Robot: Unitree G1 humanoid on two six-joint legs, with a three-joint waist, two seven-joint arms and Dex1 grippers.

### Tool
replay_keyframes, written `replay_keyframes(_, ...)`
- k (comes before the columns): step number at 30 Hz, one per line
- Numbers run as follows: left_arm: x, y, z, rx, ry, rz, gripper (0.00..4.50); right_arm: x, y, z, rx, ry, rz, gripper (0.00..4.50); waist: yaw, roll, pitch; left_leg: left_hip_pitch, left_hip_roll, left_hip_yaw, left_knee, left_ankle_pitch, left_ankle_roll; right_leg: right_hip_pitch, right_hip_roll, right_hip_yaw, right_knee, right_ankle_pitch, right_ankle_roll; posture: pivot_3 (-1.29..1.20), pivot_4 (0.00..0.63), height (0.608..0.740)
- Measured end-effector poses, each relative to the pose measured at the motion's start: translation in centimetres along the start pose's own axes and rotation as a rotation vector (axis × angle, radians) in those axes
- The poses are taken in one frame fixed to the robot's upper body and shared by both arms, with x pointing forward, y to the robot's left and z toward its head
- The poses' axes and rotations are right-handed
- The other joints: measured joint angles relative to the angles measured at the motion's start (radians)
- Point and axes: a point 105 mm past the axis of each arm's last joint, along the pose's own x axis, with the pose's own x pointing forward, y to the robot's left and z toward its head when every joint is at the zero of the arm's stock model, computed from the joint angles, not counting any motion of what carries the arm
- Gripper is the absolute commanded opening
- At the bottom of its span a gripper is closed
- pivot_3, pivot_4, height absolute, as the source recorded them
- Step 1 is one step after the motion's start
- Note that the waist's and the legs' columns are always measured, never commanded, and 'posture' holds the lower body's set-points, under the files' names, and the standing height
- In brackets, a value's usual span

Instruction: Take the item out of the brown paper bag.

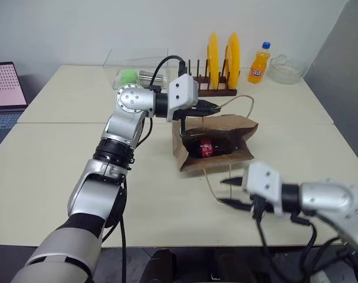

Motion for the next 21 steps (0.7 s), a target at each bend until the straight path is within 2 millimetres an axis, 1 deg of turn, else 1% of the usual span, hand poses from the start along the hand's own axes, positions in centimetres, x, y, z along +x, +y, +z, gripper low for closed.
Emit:
replay_keyframes(2, -0.2, -0.2, -0.3, -0.009, 0.009, 0.001, 0.0, -0.3, -0.8, 1.1, -0.014, -0.028, -0.007, 1.96, 0.003, 0.0, 0.0, 0.0, 0.0, -0.001, 0.0, 0.0, 0.0, 0.0, 0.0, -0.001, 0.0, 0.001, -0.002, 0.0, 0.15, 0.74)
replay_keyframes(5, -0.3, -0.2, -0.2, -0.015, 0.014, 0.0, 0.0, 0.4, -2.5, 1.1, -0.029, -0.005, -0.023, 1.96, 0.002, 0.0, 0.0, -0.002, 0.0, 0.0, 0.0, 0.0, 0.0, -0.001, 0.0, 0.0, -0.001, 0.002, -0.004, 0.0, 0.15, 0.74)
replay_keyframes(7, -0.4, -0.1, 0.1, -0.002, 0.012, 0.001, 0.0, 1.3, -3.9, 0.3, -0.093, 0.06, -0.057, 1.96, 0.002, 0.0, 0.0, -0.002, -0.001, 0.001, 0.0, 0.0, 0.0, -0.001, -0.001, 0.001, -0.001, 0.002, -0.004, 0.0, 0.15, 0.74)
replay_keyframes(10, -0.4, -0.1, 0.4, 0.003, 0.009, 0.003, 0.0, 3.5, -6.4, -1.9, -0.192, 0.172, -0.119, 1.96, -0.001, 0.0, 0.0, -0.002, -0.001, 0.002, 0.0, 0.0, 0.0, -0.003, -0.001, 0.002, 0.0, 0.002, -0.003, 0.0, 0.15, 0.74)
replay_keyframes(11, -0.4, -0.1, 0.5, 0.006, 0.009, 0.003, 0.0, 4.1, -7.0, -2.7, -0.22, 0.209, -0.125, 2.15, -0.001, 0.0, 0.0, -0.003, 0.0, 0.002, 0.0, 0.0, 0.0, -0.003, 0.0, 0.001, 0.0, 0.002, -0.003, 0.0, 0.15, 0.74)
replay_keyframes(13, -0.5, -0.1, 0.5, 0.01, 0.011, 0.005, 0.0, 5.0, -7.7, -3.8, -0.248, 0.244, -0.131, 2.59, -0.001, 0.0, 0.0, -0.003, 0.0, 0.002, 0.0, 0.0, 0.0, -0.004, 0.0, 0.001, 0.001, 0.002, -0.004, 0.0, 0.15, 0.74)
replay_keyframes(16, -0.5, -0.1, 0.5, 0.011, 0.011, 0.007, 0.0, 6.4, -8.1, -4.4, -0.306, 0.266, -0.13, 3.65, -0.001, 0.0, 0.0, -0.004, 0.0, 0.002, 0.0, 0.0, 0.0, -0.005, 0.0, 0.002, 0.002, 0.003, -0.004, 0.0, 0.15, 0.74)
replay_keyframes(18, -0.5, 0.0, 0.6, 0.013, 0.011, 0.008, 0.0, 6.8, -8.1, -4.9, -0.338, 0.289, -0.13, 4.43, 0.0, 0.0, 0.0, -0.004, 0.0, 0.002, 0.0, 0.0, -0.001, -0.006, -0.001, 0.002, 0.001, 0.003, -0.005, 0.0, 0.15, 0.74)
replay_keyframes(21, -0.6, 0.0, 0.6, 0.014, 0.012, 0.011, 0.0, 7.4, -8.3, -4.8, -0.395, 0.306, -0.147, 4.47, 0.001, 0.0, 0.0, -0.005, -0.001, 0.003, 0.0, 0.001, -0.001, -0.006, -0.001, 0.002, 0.001, 0.003, -0.005, 0.0, 0.15, 0.74)
